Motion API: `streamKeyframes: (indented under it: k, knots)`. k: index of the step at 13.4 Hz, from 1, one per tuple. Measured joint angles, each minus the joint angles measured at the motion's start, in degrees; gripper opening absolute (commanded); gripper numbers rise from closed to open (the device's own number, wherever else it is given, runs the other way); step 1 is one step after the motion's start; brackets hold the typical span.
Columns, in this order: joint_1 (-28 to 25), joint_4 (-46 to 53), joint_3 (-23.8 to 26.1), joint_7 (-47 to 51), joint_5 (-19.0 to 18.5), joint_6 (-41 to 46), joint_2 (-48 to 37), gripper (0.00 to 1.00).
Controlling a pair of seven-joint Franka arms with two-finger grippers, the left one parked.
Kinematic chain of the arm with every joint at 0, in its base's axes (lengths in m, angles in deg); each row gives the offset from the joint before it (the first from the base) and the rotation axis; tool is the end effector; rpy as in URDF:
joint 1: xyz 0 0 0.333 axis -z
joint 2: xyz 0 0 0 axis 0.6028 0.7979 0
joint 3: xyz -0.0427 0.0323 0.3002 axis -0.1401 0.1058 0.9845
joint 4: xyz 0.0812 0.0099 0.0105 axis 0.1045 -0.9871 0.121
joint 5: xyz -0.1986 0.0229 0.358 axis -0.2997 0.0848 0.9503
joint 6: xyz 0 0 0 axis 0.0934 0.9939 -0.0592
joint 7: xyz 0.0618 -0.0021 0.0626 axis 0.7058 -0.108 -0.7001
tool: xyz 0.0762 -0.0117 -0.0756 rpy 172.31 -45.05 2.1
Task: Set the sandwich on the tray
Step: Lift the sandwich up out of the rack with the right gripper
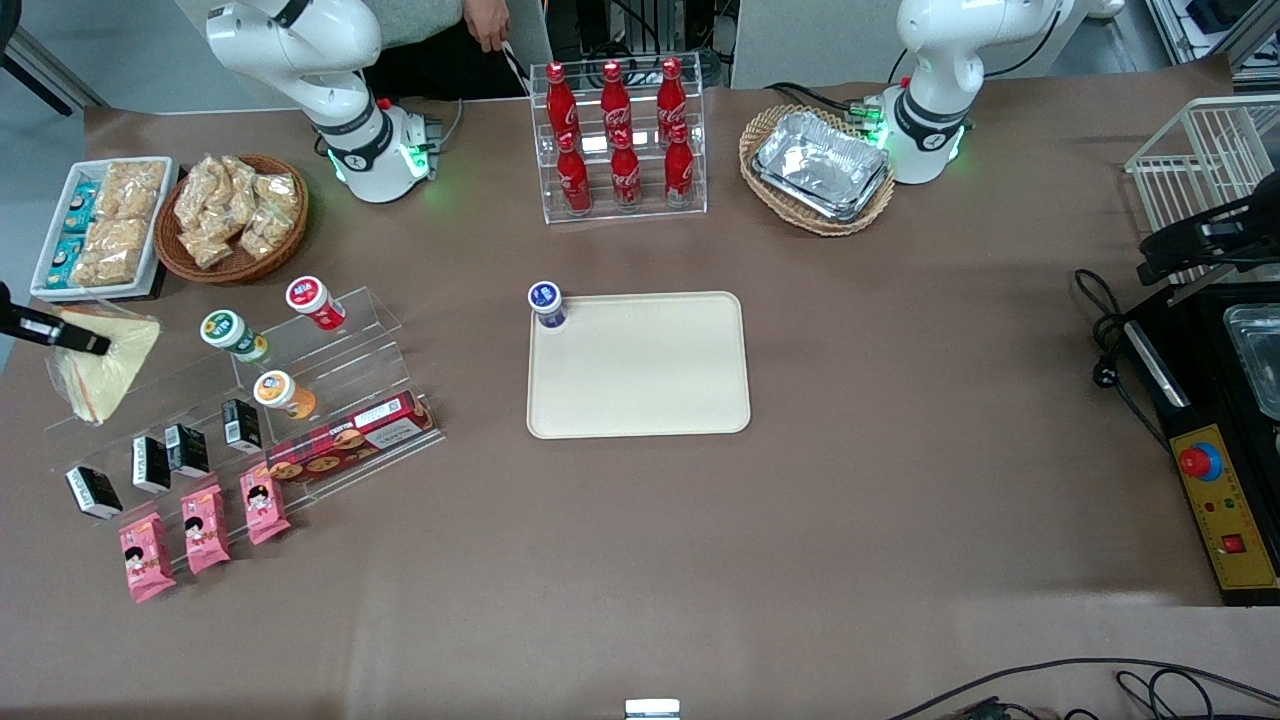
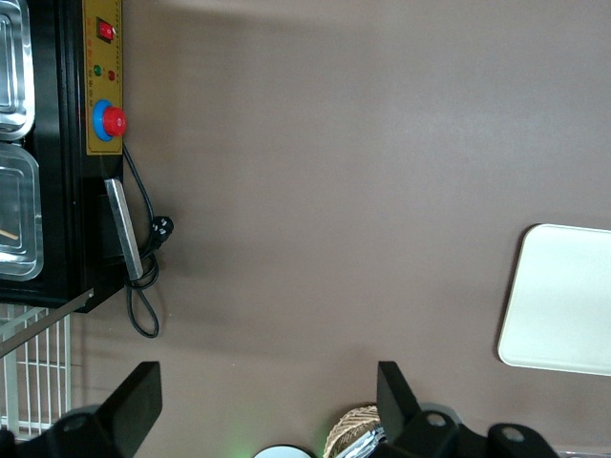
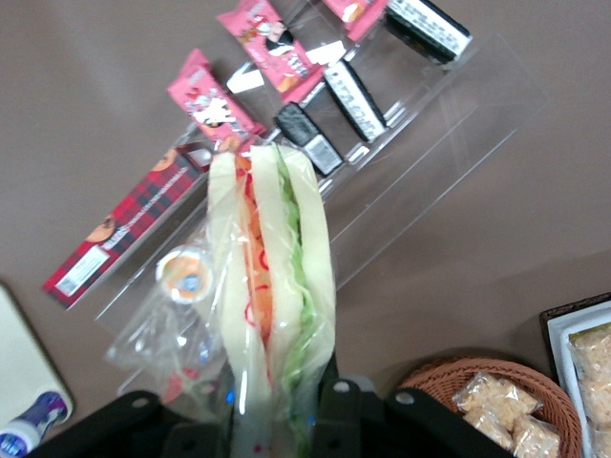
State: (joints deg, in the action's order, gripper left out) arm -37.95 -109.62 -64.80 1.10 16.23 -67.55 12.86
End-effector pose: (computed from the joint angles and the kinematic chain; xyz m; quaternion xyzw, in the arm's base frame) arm 0.5466 -0.1913 0.5073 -0.9833 0.1674 0.0592 0.0407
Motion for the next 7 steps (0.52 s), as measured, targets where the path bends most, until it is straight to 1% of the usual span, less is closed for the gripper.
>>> streamKeyframes:
  k: [3,7]
  knots:
    - [-0.19,4.04,4.18,0.14,0.54,3.78,-0.78,0.15]
    - [-0.36,4.81,8.06,0.83,3.10,5.33,-1.57,0.15]
